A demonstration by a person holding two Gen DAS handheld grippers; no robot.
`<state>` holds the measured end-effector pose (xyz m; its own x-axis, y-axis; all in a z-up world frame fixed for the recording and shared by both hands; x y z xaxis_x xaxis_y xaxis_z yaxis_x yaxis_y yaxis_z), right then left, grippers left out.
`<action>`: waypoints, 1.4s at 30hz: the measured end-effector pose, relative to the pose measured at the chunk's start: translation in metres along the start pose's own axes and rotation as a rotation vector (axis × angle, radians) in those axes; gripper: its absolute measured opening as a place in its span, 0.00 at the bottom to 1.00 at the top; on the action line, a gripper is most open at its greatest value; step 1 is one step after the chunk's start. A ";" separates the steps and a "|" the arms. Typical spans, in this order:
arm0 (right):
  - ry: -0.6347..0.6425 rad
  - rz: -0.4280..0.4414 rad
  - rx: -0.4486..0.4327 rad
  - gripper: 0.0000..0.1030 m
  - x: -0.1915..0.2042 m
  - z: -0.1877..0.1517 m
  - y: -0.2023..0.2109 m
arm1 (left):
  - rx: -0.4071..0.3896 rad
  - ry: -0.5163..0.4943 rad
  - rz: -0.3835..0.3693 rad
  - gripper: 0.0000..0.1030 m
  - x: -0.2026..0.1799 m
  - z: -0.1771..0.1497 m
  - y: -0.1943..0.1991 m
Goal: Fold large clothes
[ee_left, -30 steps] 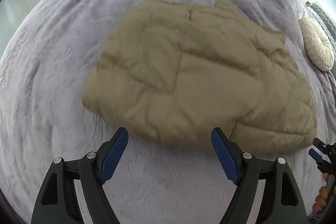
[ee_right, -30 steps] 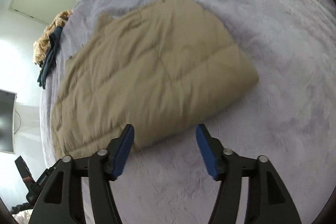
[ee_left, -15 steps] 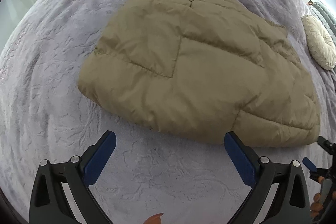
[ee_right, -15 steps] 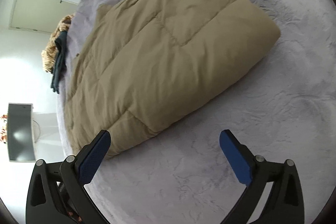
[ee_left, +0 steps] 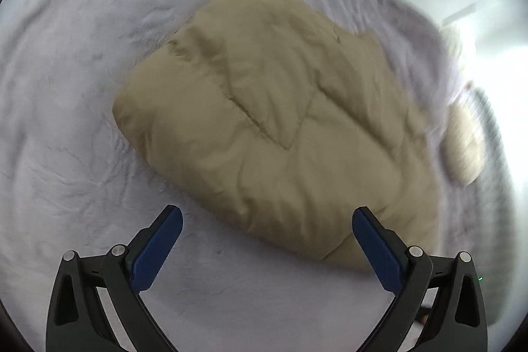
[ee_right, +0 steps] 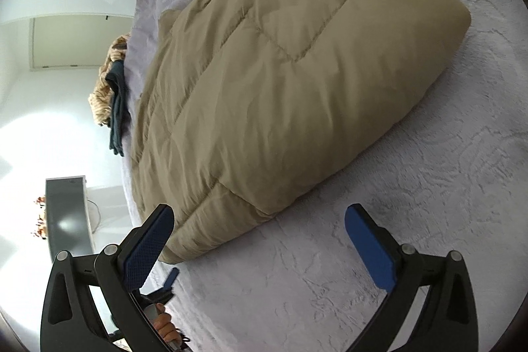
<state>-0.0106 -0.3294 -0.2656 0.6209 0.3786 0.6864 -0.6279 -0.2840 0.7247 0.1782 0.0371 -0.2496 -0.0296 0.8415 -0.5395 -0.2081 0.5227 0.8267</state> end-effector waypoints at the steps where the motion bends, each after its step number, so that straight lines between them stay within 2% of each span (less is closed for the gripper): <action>1: -0.004 0.010 -0.002 1.00 -0.001 0.001 -0.001 | -0.001 0.018 -0.031 1.00 0.002 0.002 -0.001; 5: -0.023 0.024 0.001 1.00 -0.004 0.005 -0.006 | 0.032 0.055 -0.096 1.00 0.004 0.001 -0.012; 8: -0.032 0.032 0.005 1.00 -0.006 0.006 -0.009 | 0.049 0.058 -0.107 1.00 0.002 -0.007 -0.018; 12: -0.047 0.084 -0.008 1.00 -0.005 0.012 -0.011 | 0.047 0.071 -0.141 1.00 -0.006 -0.004 -0.026; 17: -0.107 0.166 -0.043 1.00 -0.003 0.033 -0.024 | 0.006 0.070 -0.131 1.00 -0.018 0.018 -0.044; 23: -0.147 0.253 -0.033 1.00 0.005 0.040 -0.052 | -0.022 0.116 -0.132 1.00 -0.022 0.036 -0.060; 29: -0.130 0.268 -0.020 1.00 0.011 0.044 -0.071 | -0.040 0.167 -0.123 1.00 -0.019 0.043 -0.070; 31: -0.142 0.275 -0.011 0.99 0.009 0.044 -0.071 | -0.047 0.181 -0.142 0.95 -0.018 0.045 -0.068; 33: -0.158 0.254 -0.002 0.83 0.004 0.043 -0.069 | -0.056 0.183 -0.145 0.61 -0.015 0.046 -0.064; 34: -0.167 0.234 0.010 0.63 -0.001 0.042 -0.069 | -0.056 0.181 -0.156 0.51 -0.014 0.047 -0.061; 35: -0.168 0.230 0.019 0.55 -0.002 0.041 -0.069 | -0.058 0.178 -0.170 0.39 -0.015 0.048 -0.059; 36: -0.165 0.231 0.020 0.49 -0.002 0.040 -0.069 | -0.064 0.166 -0.172 0.31 -0.017 0.049 -0.055; 38: -0.156 0.238 0.022 0.34 0.001 0.039 -0.066 | -0.089 0.096 -0.155 0.25 -0.026 0.050 -0.045; 42: -0.128 0.265 0.022 0.24 0.008 0.034 -0.055 | -0.138 -0.056 -0.135 0.23 -0.048 0.046 -0.018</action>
<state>0.0451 -0.3410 -0.2980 0.4916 0.1751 0.8531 -0.7666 -0.3778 0.5193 0.2280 -0.0069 -0.2311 0.0616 0.7734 -0.6310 -0.3388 0.6108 0.7156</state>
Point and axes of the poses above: each gripper's, at about its wrist camera, not at the fingertips, and y roughly against the way its jaws point, x to its left, z to its top, the point moved 9 cm from there along -y, roughly the way its jaws point, and after that the axes turned 3 degrees about z, right-handed, at the moved point
